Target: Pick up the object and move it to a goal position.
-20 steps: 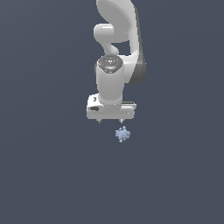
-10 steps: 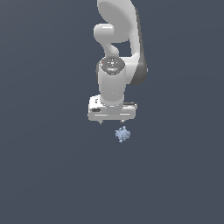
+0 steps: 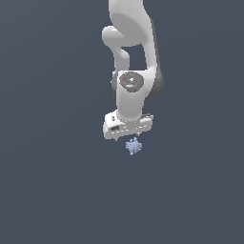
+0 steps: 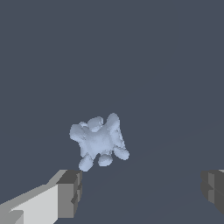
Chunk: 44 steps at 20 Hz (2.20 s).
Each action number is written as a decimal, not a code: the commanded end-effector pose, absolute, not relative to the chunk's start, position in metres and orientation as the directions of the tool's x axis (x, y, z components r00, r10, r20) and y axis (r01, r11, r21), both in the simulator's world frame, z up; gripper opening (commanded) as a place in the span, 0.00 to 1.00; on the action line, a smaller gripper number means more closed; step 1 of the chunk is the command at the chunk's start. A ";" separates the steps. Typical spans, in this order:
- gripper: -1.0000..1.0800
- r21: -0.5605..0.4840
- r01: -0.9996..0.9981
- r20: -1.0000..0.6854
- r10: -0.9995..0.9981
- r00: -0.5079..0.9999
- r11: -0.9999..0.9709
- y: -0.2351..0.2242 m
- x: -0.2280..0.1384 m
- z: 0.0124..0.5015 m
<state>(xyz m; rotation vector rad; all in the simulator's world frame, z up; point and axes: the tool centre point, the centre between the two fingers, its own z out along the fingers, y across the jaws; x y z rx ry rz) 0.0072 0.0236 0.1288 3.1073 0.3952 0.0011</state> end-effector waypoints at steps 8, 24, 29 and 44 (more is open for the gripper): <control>0.96 0.003 0.456 -0.001 0.456 0.890 -0.890 0.052 0.006 0.098; 0.96 0.000 0.505 0.000 0.505 0.863 -0.863 0.059 0.005 0.072; 0.96 0.000 0.507 0.000 0.507 0.862 -0.862 0.059 0.004 0.047; 0.00 0.000 0.507 0.000 0.507 0.862 -0.862 0.059 0.005 0.040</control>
